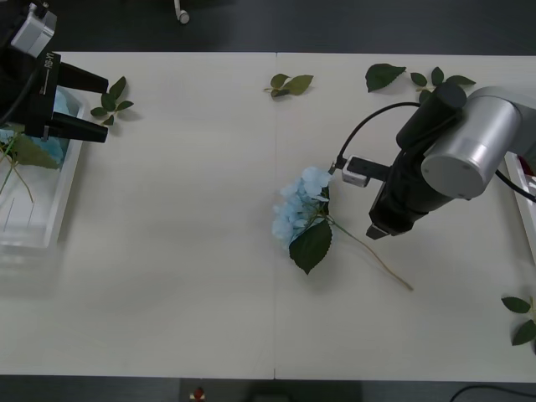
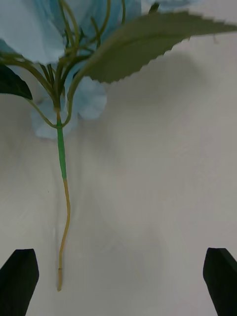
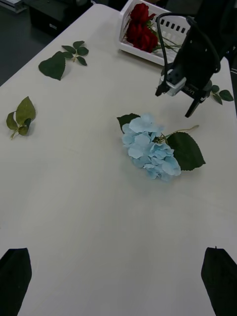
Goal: Put the red flowers into the right box and the blue flowers into the left box
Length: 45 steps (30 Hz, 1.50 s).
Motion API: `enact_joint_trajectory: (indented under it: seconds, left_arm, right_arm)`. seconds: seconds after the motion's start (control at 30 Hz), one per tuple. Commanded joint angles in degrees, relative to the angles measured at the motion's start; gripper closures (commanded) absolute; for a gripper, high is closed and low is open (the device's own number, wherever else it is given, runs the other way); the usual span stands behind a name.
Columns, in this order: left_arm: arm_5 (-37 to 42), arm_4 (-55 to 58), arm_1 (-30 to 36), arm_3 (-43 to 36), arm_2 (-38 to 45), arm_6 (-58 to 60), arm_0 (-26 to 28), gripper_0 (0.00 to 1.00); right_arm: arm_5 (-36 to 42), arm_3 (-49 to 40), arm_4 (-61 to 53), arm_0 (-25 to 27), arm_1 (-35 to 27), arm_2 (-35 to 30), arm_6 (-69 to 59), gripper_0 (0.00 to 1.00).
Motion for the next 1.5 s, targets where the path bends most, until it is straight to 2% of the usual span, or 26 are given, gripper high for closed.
enact_joint_trajectory:
  seconds: [0.03,0.27,0.7,0.83,0.9,0.93,1.0,1.07,1.1,1.17,1.23,1.33,1.5]
  left_arm:
    - [0.4,0.0,2.3,-0.6,-0.2,-0.3,-0.4,0.00]
    - [0.4,0.0,2.3,-0.6,-0.2,-0.3,-0.4,0.00]
    - [0.4,0.0,2.3,-0.6,-0.2,-0.3,-0.4,0.00]
    - [0.4,0.0,2.3,-0.6,-0.2,-0.3,-0.4,0.00]
    - [0.4,0.0,2.3,-0.6,-0.2,-0.3,-0.4,0.00]
    - [0.4,0.0,2.3,-0.6,-0.2,-0.3,-0.4,0.00]
    - [0.4,0.0,2.3,-0.6,-0.2,-0.3,-0.4,0.00]
    - [0.4,0.0,2.3,-0.6,-0.2,-0.3,-0.4,0.00]
    - [0.4,0.0,2.3,-0.6,-0.2,-0.3,-0.4,0.00]
    - [0.4,0.0,2.3,-0.6,-0.2,-0.3,-0.4,0.00]
    - [0.4,0.0,2.3,-0.6,-0.2,-0.3,-0.4,0.00]
    - [0.4,0.0,2.3,-0.6,-0.2,-0.3,-0.4,0.00]
    - [0.4,0.0,2.3,-0.6,-0.2,-0.3,-0.4,0.00]
  right_arm:
    - [-1.2,-1.5,3.1,-1.3,0.4,3.3,-5.1,0.02]
    - [-1.8,-0.1,6.4,-0.9,4.1,4.7,-8.3,0.02]
    - [-5.0,9.2,5.8,-0.9,11.5,4.7,-7.8,0.02]
    - [-5.5,11.0,5.7,-0.9,12.7,4.7,-7.4,0.07]
    - [-5.9,11.5,5.5,-0.9,12.8,4.7,-7.3,0.13]
    - [-6.0,11.7,5.3,-0.9,12.8,4.7,-7.1,0.20]
    - [-6.2,11.8,5.1,-0.9,12.8,4.7,-6.9,0.35]
    - [-6.2,11.8,4.8,-0.8,12.8,4.7,-6.7,0.57]
    - [-6.2,11.8,4.8,-0.8,12.8,4.7,-6.7,0.63]
    - [-6.3,11.8,4.5,-0.8,12.8,4.7,-6.6,0.82]
    - [-6.3,11.9,4.3,-0.8,12.8,4.7,-6.5,0.93]
    - [-6.6,12.2,4.1,-0.6,12.8,4.7,-6.3,1.00]
    - [-8.0,12.2,2.9,-0.5,11.5,4.7,-5.4,1.00]
